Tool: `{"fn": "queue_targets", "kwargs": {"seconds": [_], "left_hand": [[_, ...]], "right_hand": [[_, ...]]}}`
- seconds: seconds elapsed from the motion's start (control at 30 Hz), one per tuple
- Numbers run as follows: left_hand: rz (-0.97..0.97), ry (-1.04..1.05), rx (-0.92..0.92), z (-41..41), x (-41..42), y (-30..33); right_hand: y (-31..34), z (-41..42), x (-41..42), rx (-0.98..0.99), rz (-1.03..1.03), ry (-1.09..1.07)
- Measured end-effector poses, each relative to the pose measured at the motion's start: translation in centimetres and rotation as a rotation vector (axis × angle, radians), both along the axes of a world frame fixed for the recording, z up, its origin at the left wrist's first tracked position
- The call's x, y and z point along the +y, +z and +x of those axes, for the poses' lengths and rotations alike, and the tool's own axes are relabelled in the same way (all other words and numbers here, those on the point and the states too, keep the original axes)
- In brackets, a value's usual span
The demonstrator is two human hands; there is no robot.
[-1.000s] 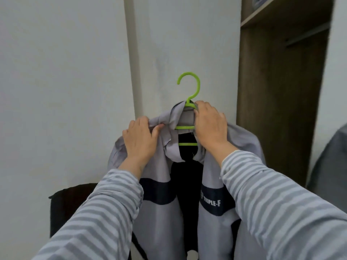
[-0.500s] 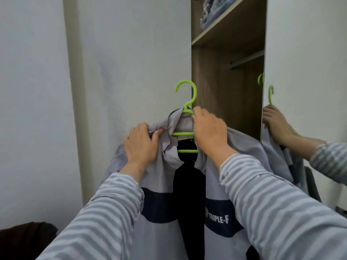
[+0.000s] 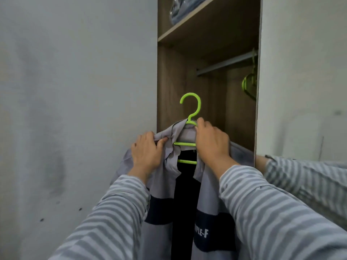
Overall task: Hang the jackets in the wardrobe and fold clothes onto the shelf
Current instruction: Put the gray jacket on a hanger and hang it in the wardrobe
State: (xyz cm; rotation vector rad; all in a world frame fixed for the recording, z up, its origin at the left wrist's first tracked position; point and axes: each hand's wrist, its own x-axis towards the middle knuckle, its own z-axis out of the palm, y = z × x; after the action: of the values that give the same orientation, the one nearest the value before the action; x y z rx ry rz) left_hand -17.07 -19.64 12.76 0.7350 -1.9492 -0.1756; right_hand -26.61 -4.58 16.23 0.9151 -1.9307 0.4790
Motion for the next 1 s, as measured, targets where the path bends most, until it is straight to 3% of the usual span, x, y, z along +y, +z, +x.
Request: {"fn": "queue_targets", "kwargs": {"seconds": [0.3, 0.43, 0.5, 0.77, 0.9, 1.0], "left_hand": [[-0.057, -0.311, -0.033, -11.2, -5.5, 3.0], [-0.207, -0.595, 0.016, -14.8, -5.7, 4.3], [-0.234, -0.635, 0.055, -16.4, -4.7, 4.8], [0.014, -0.734, 0.127, -22.3, -3.3, 6.8], [0.042, -0.876, 0.208, -24.6, -3.5, 7.7], [0.042, -0.94, 0.219, -25.9, -3.3, 9.3]], "right_hand": [[3.0, -4.6, -3.7, -0.031, -0.103, -0.298], [4.2, -5.8, -4.3, -0.025, -0.127, -0.4], [4.6, -6.4, -4.0, -0.018, -0.143, -0.46], [7.4, -8.3, -4.2, 0.054, -0.071, -0.547], [11.9, -8.6, -4.0, 0.421, -0.089, -0.703], [16.2, -8.5, -2.8, 0.349, 0.009, -0.88]]}}
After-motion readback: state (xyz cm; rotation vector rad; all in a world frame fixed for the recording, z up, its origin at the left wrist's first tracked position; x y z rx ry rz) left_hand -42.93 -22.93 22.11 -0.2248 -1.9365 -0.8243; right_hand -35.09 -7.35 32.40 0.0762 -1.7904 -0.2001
